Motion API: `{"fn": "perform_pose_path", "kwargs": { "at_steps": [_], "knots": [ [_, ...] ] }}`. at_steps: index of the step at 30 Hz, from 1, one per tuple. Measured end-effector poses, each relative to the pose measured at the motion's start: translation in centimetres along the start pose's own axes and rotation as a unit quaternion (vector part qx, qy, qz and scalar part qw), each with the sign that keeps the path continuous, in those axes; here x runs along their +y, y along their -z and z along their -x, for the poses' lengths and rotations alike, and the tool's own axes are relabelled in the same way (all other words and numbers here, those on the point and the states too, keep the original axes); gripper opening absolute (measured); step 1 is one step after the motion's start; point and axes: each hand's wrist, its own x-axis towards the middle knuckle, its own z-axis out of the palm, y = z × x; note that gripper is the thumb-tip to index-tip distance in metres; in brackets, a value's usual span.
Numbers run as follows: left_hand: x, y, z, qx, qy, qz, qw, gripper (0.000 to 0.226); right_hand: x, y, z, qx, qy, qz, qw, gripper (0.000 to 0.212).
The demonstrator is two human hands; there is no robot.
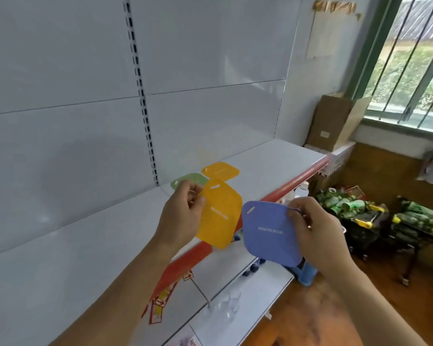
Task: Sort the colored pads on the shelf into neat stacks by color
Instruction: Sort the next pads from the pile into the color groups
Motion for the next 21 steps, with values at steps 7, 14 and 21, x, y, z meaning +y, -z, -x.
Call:
{"fn": "perform_pose_path", "kwargs": {
  "at_steps": [7, 14, 21],
  "knots": [
    [-2.0, -9.0, -11.5, 0.007, 0.034, 0.031, 0.999, 0.007, 6.1, -0.3, -10.5, -0.012, 0.001, 0.027, 1.000, 0.020],
    [-3.5, -12.7, -21.4, -0.017, 0.086, 0.016, 0.996, 0.006, 9.5, -2.1, -22.4, -0.037, 0.018, 0.021, 0.999, 0.018],
    [-6.1, -13.8, -27.9, -0.041, 0.136, -0.107, 0.984, 0.009, 14.2, -7.2, -32.8, -0.094, 0.055, -0.024, 0.994, 0.018]
  ]
}}
